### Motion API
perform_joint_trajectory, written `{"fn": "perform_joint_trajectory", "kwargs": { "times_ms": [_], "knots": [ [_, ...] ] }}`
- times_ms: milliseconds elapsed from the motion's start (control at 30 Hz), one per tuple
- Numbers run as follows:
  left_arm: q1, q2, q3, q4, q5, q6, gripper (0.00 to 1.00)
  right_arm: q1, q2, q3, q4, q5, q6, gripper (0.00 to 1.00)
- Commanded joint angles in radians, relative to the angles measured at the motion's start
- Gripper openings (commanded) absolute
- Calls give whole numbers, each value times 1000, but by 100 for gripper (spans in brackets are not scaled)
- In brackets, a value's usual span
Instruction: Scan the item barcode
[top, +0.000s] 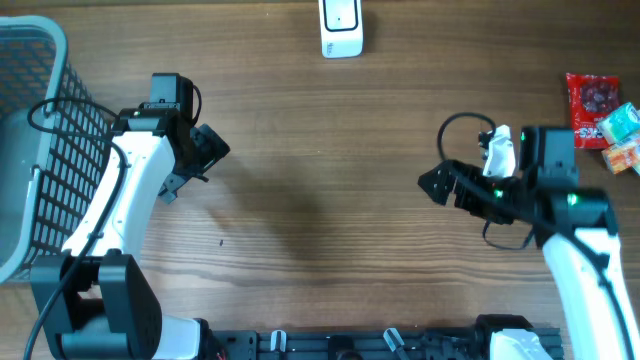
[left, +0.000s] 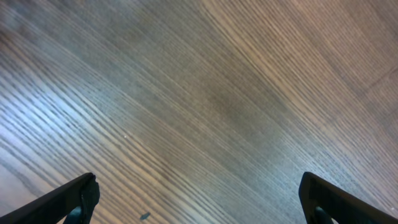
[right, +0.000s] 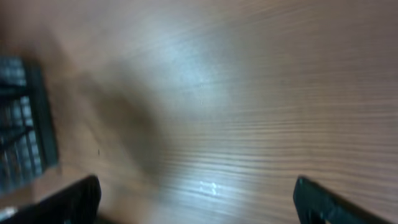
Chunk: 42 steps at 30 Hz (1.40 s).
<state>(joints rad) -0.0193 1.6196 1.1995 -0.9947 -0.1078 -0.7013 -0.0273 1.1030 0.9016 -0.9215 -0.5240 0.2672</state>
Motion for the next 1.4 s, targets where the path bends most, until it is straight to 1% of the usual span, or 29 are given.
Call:
{"fn": "perform_joint_trajectory", "kwargs": {
  "times_ms": [0,33,67,133,200,300,367,433,600,767,867,900,967,1000,1033,1133,1167,1200,1233,1267,1300,1367],
  "knots": [
    [5,6,-3,-1,-6,-14,100,2,-262,-250,316,-229,-246,100],
    [5,6,-3,-1,-6,-14,100,2,-360,-339,434,-290,-306,100],
    [5,6,-3,-1,-6,-14,100,2,-479,-446,566,-364,-407,100],
    [5,6,-3,-1,-6,-13,100,2,-612,-564,694,-423,-504,100],
    [5,6,-3,-1,-6,-13,100,2,-713,-642,772,-424,-503,100],
    [5,6,-3,-1,-6,-13,100,2,-821,-705,852,-410,-504,100],
    [5,6,-3,-1,-6,-14,100,2,-897,-737,863,-392,-503,100],
    [5,6,-3,-1,-6,-13,100,2,-956,-773,889,-389,-504,100],
    [5,6,-3,-1,-5,-14,100,2,-1100,-898,1036,-378,-504,100],
    [5,6,-3,-1,-6,-13,100,3,-1100,-897,1044,-292,-503,100],
    [5,6,-3,-1,-6,-13,100,36,-1101,-897,1019,-119,-485,100],
    [5,6,-3,-1,-6,-14,100,42,-1101,-897,990,-30,-421,100],
    [5,6,-3,-1,-6,-13,100,42,-1101,-897,954,57,-376,100],
    [5,6,-3,-1,-6,-13,100,39,-1101,-897,954,118,-405,100],
    [5,6,-3,-1,-6,-14,100,39,-1101,-897,953,170,-466,100],
    [5,6,-3,-1,-6,-14,100,39,-1101,-897,951,188,-612,100],
    [5,6,-3,-1,-6,-14,100,39,-1101,-897,950,188,-623,100],
    [5,6,-3,-1,-6,-13,100,32,-1101,-897,950,183,-620,100],
    [5,6,-3,-1,-6,-14,100,23,-1101,-897,949,191,-589,100],
    [5,6,-3,-1,-6,-14,100,3,-1101,-897,946,213,-497,100],
    [5,6,-3,-1,-6,-14,100,-36,-1101,-896,935,297,-337,100],
    [5,6,-3,-1,-6,-14,100,-56,-1101,-896,930,357,-179,100]
  ]
}}
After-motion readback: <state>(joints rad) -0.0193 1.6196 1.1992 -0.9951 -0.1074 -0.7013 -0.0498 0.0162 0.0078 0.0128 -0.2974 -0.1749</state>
